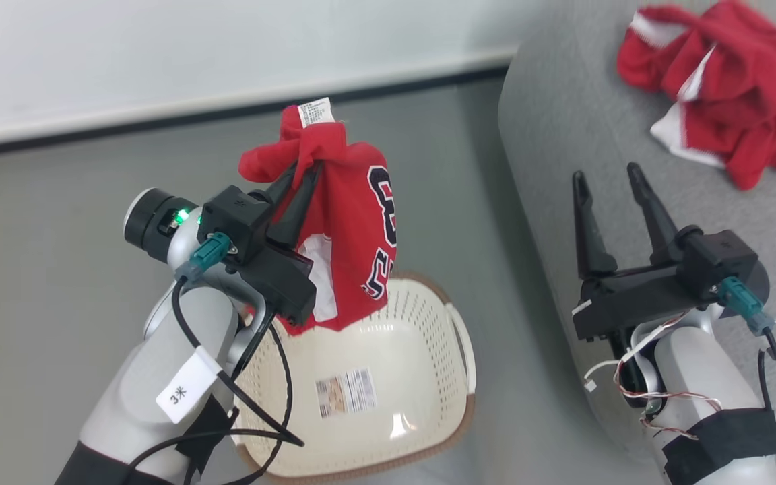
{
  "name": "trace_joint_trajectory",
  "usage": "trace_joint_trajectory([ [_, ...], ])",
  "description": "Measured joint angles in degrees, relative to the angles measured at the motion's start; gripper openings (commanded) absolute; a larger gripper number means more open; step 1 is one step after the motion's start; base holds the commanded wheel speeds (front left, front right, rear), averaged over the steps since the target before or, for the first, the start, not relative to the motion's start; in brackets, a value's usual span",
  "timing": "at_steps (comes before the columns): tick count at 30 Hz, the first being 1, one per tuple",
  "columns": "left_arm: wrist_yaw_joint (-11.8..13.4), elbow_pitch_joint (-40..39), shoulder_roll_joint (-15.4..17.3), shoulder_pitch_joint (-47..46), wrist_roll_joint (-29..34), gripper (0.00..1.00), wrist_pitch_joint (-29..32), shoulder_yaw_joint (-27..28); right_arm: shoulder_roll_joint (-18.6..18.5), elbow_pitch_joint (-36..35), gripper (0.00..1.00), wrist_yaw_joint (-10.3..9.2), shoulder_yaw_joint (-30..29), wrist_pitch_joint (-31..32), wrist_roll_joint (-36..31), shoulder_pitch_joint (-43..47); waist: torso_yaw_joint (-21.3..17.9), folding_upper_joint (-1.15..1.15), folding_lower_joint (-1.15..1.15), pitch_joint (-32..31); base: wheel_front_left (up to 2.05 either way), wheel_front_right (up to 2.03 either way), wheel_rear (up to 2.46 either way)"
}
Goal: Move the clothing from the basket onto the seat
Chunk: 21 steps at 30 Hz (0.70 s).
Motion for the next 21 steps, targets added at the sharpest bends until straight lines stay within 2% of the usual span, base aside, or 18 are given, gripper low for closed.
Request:
trace_joint_trajectory([
  [12,-0.1,0.3,-0.6,4.0,-3.8,0.00,0.0,-1.1,0.1,3.9,1.00,2.69,3.3,0.0,-0.4,4.3,0.6,0.00,0.00,-10.4,0.00,0.00,0.00],
  [21,-0.5,-2.0,-0.8,7.9,-5.9,0.00,1.9,-1.9,1.3,5.0,1.00,4.61,8.3,0.0,-0.4,7.3,1.7,0.00,0.00,-17.4,0.00,0.00,0.00],
])
